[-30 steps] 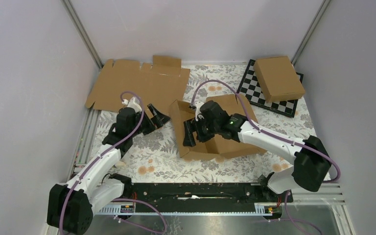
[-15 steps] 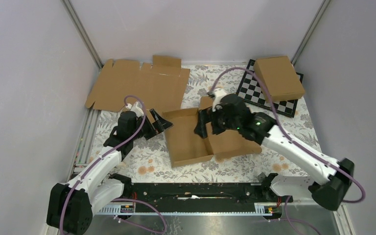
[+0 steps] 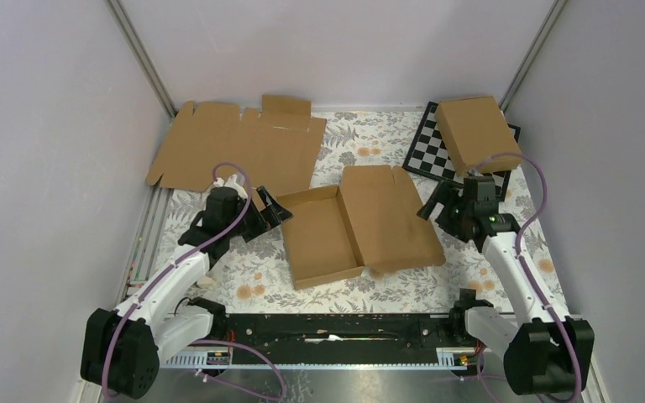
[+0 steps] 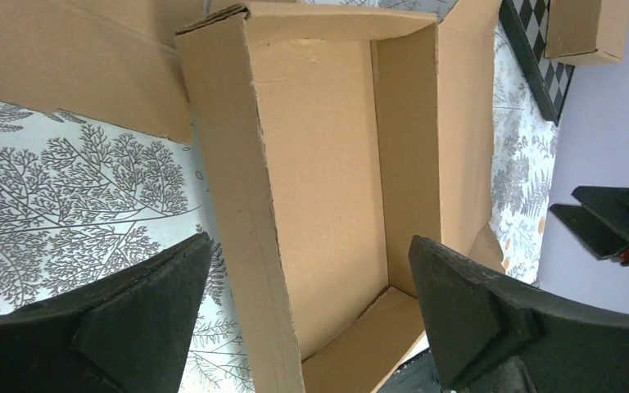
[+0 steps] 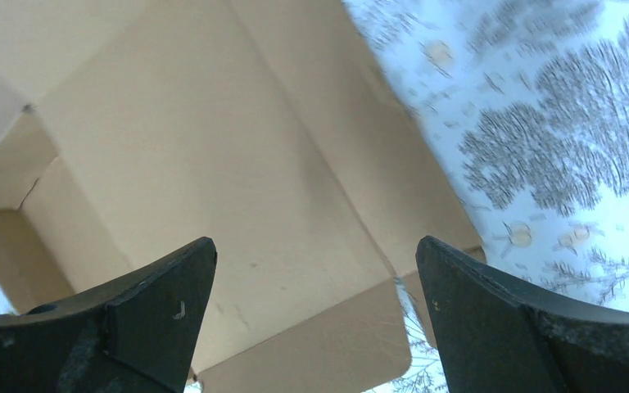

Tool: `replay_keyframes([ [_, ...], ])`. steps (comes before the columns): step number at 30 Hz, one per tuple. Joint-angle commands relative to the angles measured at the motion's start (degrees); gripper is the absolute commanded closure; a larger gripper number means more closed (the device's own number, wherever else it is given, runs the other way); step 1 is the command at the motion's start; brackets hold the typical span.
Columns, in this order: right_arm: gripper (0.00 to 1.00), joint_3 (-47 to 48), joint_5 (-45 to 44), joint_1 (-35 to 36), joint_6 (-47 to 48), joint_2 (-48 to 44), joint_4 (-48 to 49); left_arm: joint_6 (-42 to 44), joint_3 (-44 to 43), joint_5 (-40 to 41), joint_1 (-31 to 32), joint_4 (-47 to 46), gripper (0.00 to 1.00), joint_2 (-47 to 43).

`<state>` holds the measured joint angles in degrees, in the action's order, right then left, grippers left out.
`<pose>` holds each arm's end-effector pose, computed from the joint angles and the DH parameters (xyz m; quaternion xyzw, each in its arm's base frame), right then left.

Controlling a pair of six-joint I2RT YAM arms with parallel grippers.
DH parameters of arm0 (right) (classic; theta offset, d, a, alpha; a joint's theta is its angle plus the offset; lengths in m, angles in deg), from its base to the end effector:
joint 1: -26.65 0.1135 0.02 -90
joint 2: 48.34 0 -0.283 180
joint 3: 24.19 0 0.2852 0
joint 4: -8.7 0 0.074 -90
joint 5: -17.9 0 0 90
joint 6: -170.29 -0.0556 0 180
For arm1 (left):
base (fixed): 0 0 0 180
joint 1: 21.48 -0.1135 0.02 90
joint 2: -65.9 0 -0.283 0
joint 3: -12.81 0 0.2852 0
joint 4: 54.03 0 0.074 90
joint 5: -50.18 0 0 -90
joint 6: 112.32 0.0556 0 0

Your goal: Fold the paper box

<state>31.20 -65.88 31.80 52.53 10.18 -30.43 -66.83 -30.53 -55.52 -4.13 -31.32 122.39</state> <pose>0.2511 0.0287 0.2523 0.1575 0.8997 0.1620 0.3735 0.2292 -0.0874 0.2099 -0.1467 0.8720 -0.3360 0.3242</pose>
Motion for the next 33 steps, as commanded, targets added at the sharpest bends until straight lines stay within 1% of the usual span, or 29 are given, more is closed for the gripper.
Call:
replay_keyframes([
  [1, 0.00, -5.6, 1.8, -3.8, -8.5, -3.0, 3.7, -0.5, -1.1, 3.3, 0.1, -0.6, 0.01, 0.3],
  [3, 0.00, -7.5, -1.9, -3.8, -11.4, -4.8, 2.1, -1.3, -0.1, 3.0, 0.4, -2.0, 0.01, 0.7],
  [6, 0.01, -9.1, -6.7, -3.8, -15.7, -7.1, -3.4, -2.1, 0.8, 4.5, 1.8, -3.1, 0.01, 0.9],
  [12, 0.16, -14.3, -14.0, -3.8, -26.0, -17.9, -10.4, -2.8, 0.9, 7.8, 4.0, -3.5, 0.01, 0.7],
  [14, 0.18, -16.0, -15.8, -3.8, -27.7, -21.3, -11.3, -3.1, 1.0, 8.1, 4.1, -3.7, 0.01, 1.0],
  [19, 0.18, -21.4, -13.4, -3.8, -32.4, -23.8, -11.7, -3.7, 1.5, 7.7, 4.4, -4.8, 0.01, 1.5],
  [24, 0.27, -26.2, -9.8, -3.8, -35.4, -25.8, -7.9, -3.4, 1.6, 7.9, 4.5, -4.9, 0.01, 1.1],
  [26, 0.36, -26.6, -9.0, -3.8, -36.0, -25.9, -6.5, -2.3, 1.5, 7.3, 4.5, -5.4, 0.01, 1.2],
  [27, 0.45, -26.4, -9.0, -3.8, -36.2, -25.7, -6.2, -1.8, 1.1, 7.3, 4.5, -5.2, 0.01, 1.3],
  [29, 0.65, -25.6, -9.0, -3.8, -35.9, -25.2, -5.2, -1.0, 0.3, 7.7, 4.5, -4.4, 0.01, 1.7],
  [30, 0.76, -24.8, -9.2, -3.8, -35.3, -25.0, -4.8, -0.9, 0.1, 7.7, 4.5, -4.4, 0.01, 1.9],
  [31, 0.91, -23.6, -9.7, -3.8, -34.4, -24.8, -4.8, -0.8, -0.2, 7.8, 4.5, -4.4, 0.01, 2.1],
  [32, 1.00, -22.2, -10.0, -3.8, -32.8, -24.7, -4.8, -0.6, -0.3, 7.8, 4.5, -4.3, 0.01, 2.2],
  [33, 1.00, -20.5, -10.3, -3.8, -30.7, -25.0, -4.6, -0.5, -0.6, 7.9, 4.5, -4.2, 0.01, 2.3],
])
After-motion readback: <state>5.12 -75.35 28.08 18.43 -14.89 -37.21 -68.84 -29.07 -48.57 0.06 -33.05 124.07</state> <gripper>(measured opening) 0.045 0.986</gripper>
